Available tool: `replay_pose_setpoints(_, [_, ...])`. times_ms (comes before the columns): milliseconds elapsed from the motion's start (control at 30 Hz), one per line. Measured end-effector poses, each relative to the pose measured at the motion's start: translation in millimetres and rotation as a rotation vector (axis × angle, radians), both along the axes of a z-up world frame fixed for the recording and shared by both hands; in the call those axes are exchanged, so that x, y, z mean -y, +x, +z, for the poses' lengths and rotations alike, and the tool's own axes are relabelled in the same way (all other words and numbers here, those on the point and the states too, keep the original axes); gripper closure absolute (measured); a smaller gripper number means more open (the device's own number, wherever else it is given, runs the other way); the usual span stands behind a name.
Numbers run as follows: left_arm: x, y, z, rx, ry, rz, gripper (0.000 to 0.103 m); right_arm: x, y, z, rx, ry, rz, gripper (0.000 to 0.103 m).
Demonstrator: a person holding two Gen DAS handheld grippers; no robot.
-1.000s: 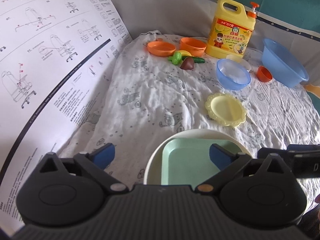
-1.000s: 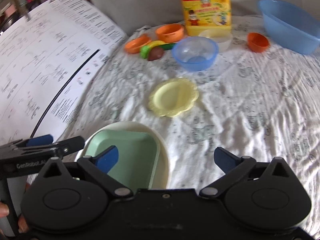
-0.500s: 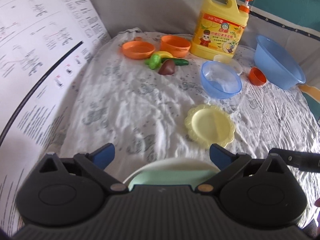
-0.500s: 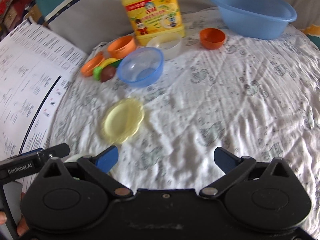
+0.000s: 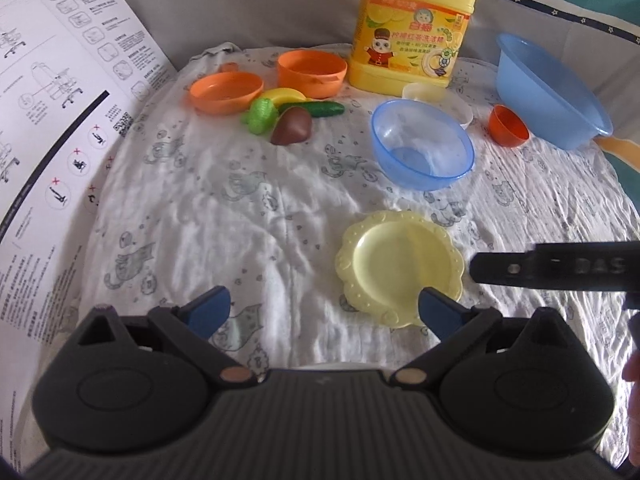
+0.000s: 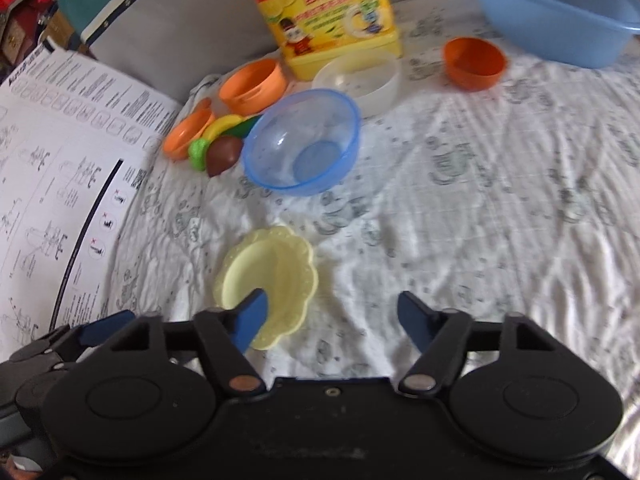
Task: Organize plates and bowls
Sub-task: 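Move the right gripper to the yellow flower-shaped plate and grasp its rim, then carry the yellow plate over the green plate and lower it onto it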
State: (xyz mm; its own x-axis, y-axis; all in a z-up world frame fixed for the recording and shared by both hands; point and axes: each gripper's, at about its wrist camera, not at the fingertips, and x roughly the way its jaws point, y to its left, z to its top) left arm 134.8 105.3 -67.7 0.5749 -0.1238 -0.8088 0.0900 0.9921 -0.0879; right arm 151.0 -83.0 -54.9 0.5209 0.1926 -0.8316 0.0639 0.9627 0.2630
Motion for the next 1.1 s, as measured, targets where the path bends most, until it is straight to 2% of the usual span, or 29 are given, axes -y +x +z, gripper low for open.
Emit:
replay_pose_setpoints(67, [1,3,-3,-0.014,0.002,-0.005,0.006,-5,6,-6,-0.01,-0.002,0.008,0.052])
replay_pose_setpoints(167, [1,7,-6,-0.028,-0.003,-0.007,0.009,-7,15,-13,-0.025,0.004,0.014,0.063])
replay_pose_setpoints(233, [2,10,-7,-0.035,-0.006,-0.007,0.012,-6,16,-15,-0.022,0.005,0.021,0.066])
replay_pose_setpoints(367, [9,19,-12,-0.061,-0.019,-0.02,0.023,-5,20,-20,-0.011,-0.004,0.037,0.086])
replay_pose_setpoints(433, [15,22,-15,-0.072,-0.02,-0.033,0.026,2,19,-21,-0.008,0.02,0.032,0.089])
replay_pose_setpoints(633, [29,28,-24,-0.089,-0.022,-0.055,0.035,12,20,-23,-0.011,0.069,0.039,0.09])
replay_pose_setpoints(733, [33,27,-23,-0.072,-0.022,-0.063,0.05,11,19,-22,-0.016,0.07,0.05,0.088])
replay_pose_setpoints(767, [33,28,-22,-0.073,-0.033,-0.071,0.058,8,18,-21,-0.013,0.062,0.061,0.087])
replay_pose_setpoints(800, [35,28,-22,-0.075,-0.038,-0.081,0.06,6,17,-20,-0.008,0.054,0.063,0.087])
replay_pose_setpoints(1100, [36,27,-23,-0.06,-0.043,-0.073,0.062,-1,17,-22,0.01,0.035,0.062,0.087])
